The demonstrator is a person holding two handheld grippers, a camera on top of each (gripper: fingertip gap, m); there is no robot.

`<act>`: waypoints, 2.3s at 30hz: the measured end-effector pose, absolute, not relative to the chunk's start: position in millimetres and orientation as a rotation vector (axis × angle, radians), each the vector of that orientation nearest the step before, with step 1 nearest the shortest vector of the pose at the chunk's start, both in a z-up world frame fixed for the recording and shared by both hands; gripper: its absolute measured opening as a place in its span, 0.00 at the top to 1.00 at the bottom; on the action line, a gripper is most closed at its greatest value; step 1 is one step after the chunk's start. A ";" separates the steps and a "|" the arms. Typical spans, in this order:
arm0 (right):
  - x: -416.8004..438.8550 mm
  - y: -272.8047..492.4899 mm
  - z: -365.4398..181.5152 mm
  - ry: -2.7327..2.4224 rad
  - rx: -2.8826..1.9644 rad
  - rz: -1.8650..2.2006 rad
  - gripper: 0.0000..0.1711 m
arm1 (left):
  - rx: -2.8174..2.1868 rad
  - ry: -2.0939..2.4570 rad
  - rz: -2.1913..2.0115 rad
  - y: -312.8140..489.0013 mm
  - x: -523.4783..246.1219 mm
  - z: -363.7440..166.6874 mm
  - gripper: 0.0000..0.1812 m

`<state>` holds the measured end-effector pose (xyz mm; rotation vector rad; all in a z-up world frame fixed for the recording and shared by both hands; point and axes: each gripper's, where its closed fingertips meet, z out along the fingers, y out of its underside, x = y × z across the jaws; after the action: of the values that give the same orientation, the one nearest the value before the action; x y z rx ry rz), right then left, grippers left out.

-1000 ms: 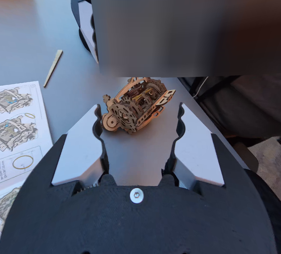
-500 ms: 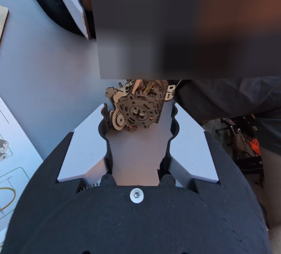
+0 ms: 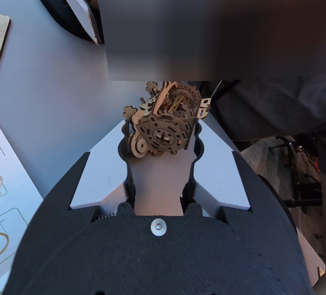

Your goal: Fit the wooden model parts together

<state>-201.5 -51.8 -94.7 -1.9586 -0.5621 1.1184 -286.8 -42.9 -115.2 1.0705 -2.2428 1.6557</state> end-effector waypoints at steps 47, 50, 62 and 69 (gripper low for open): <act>-130.0 12.8 -159.3 -1.081 -2.304 0.326 0.98 | 2.205 -2.044 1.913 11.3 -271.3 -112.8 0.61; -132.2 10.8 -158.8 -1.086 -2.282 0.346 0.98 | 2.168 -1.953 1.938 12.3 -272.3 -112.2 0.62; -153.2 8.0 -117.6 -1.061 -2.061 0.462 0.98 | 2.276 -2.004 2.104 37.7 -292.6 -71.0 0.62; -200.4 -5.4 -61.2 -1.182 -1.799 0.500 0.97 | 2.302 -2.415 1.958 25.9 -291.0 -25.3 0.76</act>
<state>-200.4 -5.4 -61.2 -1.7986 -1.1821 0.5000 -291.0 25.9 -25.3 2.3015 -2.4150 1.9581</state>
